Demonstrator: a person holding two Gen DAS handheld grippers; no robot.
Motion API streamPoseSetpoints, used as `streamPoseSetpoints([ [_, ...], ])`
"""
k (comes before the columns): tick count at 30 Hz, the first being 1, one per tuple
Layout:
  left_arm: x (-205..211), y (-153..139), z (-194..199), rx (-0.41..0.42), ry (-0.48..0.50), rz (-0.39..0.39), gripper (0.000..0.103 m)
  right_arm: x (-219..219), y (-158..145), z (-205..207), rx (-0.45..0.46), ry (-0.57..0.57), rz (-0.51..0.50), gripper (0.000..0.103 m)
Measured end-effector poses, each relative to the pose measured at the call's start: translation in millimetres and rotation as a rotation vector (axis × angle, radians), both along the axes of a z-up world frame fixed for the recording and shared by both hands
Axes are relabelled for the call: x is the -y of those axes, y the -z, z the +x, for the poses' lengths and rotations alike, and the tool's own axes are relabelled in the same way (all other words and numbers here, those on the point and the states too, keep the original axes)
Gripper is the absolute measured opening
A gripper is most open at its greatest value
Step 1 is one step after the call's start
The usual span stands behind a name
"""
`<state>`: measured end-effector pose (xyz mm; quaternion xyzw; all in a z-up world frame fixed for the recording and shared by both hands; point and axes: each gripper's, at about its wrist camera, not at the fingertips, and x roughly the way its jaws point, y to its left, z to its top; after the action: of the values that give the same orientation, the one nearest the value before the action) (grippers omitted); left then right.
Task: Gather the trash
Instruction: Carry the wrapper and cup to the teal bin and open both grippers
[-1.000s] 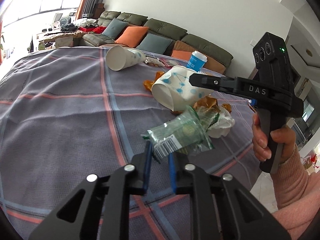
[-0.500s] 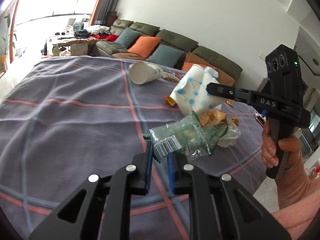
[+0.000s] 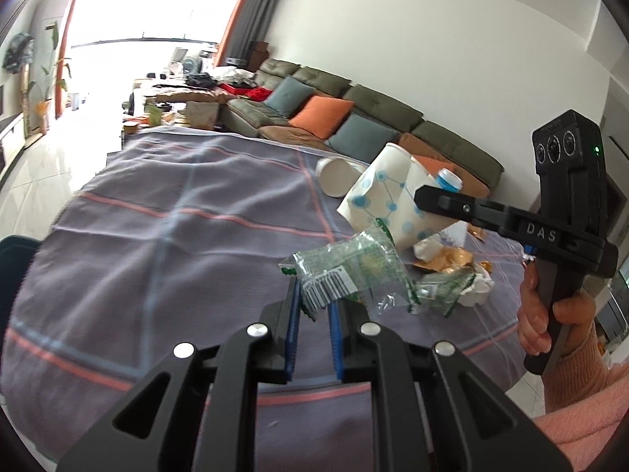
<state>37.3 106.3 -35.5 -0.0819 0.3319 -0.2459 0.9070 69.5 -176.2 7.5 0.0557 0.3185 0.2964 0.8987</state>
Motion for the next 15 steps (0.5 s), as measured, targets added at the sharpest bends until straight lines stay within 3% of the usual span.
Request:
streamPoseSetpoints([
  [15,-74.5,-7.5,-11.0,0.009,-0.206,0.005,0.015,-88.4,-2.6,15.4,-0.01,-0.177,0.039,0.005],
])
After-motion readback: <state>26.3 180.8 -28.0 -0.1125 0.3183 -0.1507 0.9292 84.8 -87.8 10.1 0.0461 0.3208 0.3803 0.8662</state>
